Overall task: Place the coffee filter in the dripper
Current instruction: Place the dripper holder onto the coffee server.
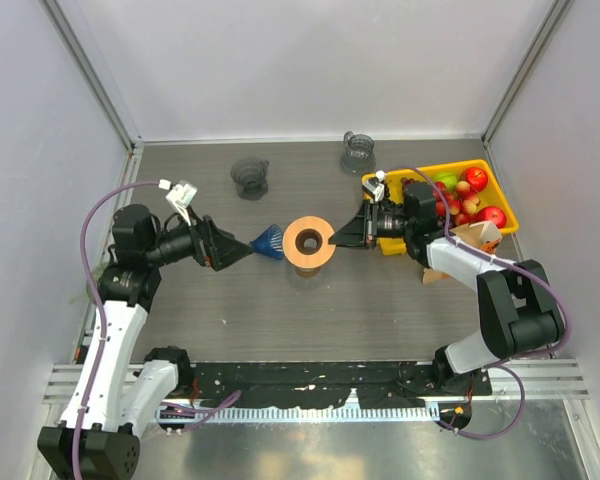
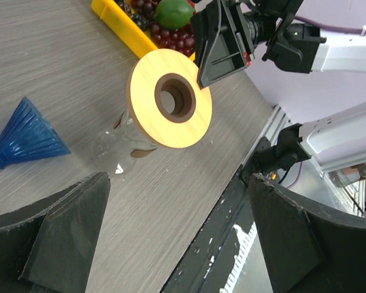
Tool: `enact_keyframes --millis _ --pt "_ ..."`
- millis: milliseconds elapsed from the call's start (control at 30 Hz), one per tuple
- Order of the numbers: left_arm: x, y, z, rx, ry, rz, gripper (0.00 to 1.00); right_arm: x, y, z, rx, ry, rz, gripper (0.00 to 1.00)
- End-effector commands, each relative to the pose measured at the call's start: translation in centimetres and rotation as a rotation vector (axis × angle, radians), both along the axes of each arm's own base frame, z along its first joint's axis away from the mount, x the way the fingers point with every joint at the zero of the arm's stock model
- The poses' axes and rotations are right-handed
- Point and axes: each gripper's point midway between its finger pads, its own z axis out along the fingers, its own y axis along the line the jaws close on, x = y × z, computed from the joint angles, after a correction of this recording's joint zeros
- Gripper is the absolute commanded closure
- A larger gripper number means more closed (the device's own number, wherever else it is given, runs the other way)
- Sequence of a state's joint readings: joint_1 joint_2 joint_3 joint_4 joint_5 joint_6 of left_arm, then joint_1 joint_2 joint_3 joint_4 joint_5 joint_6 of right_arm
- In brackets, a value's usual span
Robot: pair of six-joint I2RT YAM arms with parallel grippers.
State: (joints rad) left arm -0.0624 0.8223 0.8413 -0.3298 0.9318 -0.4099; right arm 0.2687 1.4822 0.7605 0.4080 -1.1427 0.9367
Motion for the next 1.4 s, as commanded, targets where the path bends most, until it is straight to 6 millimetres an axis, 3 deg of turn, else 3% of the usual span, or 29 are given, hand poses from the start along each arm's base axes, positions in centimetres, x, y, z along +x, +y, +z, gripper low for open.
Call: enact_keyframes --millis 0,333,1067,1367 --pt "-0.2 0.6 -0.5 0.064 -0.026 0.004 0.01 0.3 0.1 0.9 0.034 -0.057 0.019 0.95" --pt "0.8 0.6 -0.7 0.057 -0.005 0.025 0.0 1.0 0.2 -0.3 0.017 -0.007 -0.006 0.95" --pt "1.0 0.4 -1.6 0.029 0.018 0.032 0.01 1.7 0.9 -2.0 -0.027 0.035 0.002 0.94" --pt "1.2 0.5 -1.9 0.034 0.024 0.034 0.01 2.0 0.7 -3.0 -0.075 0.052 0.003 0.8"
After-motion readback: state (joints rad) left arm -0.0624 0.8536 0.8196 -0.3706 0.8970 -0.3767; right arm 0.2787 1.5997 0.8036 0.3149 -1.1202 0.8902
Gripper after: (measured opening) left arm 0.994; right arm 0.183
